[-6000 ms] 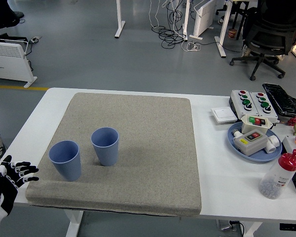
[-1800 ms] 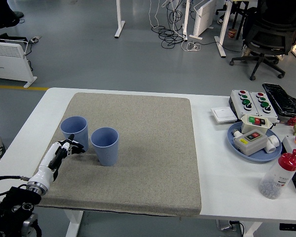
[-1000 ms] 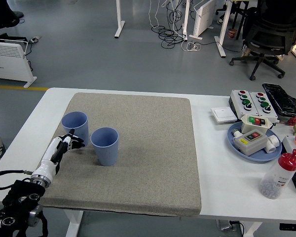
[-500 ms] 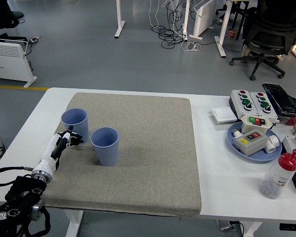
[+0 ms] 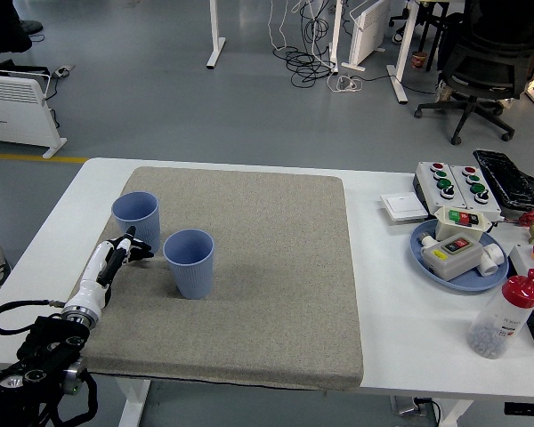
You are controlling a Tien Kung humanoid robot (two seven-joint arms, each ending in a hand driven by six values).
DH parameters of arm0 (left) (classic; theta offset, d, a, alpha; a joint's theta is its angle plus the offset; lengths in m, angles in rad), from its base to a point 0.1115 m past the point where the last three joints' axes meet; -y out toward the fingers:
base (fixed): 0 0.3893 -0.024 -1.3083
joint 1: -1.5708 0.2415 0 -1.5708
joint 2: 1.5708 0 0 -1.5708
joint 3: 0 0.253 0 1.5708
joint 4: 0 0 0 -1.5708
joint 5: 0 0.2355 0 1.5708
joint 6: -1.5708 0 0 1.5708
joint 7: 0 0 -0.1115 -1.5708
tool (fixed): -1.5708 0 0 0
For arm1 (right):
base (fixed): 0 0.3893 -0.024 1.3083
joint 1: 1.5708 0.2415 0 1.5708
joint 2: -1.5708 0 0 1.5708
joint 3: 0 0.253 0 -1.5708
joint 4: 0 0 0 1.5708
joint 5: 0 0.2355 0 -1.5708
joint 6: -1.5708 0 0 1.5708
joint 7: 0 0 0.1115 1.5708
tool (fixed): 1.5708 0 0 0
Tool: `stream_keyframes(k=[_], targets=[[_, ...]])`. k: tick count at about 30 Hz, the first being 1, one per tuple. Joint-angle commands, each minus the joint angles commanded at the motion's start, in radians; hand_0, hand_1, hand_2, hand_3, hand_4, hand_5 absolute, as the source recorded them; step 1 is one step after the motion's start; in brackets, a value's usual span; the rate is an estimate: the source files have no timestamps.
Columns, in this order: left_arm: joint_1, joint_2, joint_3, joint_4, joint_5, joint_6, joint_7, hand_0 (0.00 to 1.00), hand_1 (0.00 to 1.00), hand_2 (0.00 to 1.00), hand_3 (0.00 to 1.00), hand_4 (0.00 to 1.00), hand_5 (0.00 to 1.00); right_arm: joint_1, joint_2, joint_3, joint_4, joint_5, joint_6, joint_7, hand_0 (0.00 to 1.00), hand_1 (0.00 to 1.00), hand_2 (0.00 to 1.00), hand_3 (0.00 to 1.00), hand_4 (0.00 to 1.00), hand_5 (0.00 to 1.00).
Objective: Push cup pick cup insert cup
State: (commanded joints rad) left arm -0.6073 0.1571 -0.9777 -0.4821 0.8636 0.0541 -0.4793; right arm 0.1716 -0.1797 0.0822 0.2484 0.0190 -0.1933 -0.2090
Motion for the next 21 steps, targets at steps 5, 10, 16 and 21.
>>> stream_keyframes(k=[5, 10, 16, 21], targets=[[-0.013, 0.006, 0.019, 0.026, -0.035, 0.000, -0.005, 0.689, 0.575, 0.456, 0.414, 0.553, 0.998, -0.003, 0.002, 0.002, 0.002, -0.007, 0.000, 0.000, 0.708, 0.654, 0.708, 0.612, 0.104, 0.473], [-0.028, 0.007, 0.039, 0.040, -0.052, -0.001, -0.006, 0.689, 0.575, 0.456, 0.414, 0.553, 0.998, -0.004, 0.003, 0.009, 0.003, -0.022, 0.001, -0.004, 0.708, 0.654, 0.708, 0.612, 0.104, 0.473], [-0.048, 0.002, 0.060, 0.055, -0.066, -0.003, -0.008, 0.689, 0.574, 0.456, 0.412, 0.550, 0.998, -0.003, 0.005, 0.016, 0.004, -0.038, 0.000, -0.008, 0.709, 0.654, 0.708, 0.612, 0.104, 0.472], [-0.075, -0.005, 0.089, 0.076, -0.087, -0.005, -0.011, 0.689, 0.573, 0.455, 0.411, 0.546, 0.998, 0.003, 0.005, 0.017, 0.006, -0.044, -0.001, -0.008, 0.709, 0.654, 0.708, 0.612, 0.104, 0.473]])
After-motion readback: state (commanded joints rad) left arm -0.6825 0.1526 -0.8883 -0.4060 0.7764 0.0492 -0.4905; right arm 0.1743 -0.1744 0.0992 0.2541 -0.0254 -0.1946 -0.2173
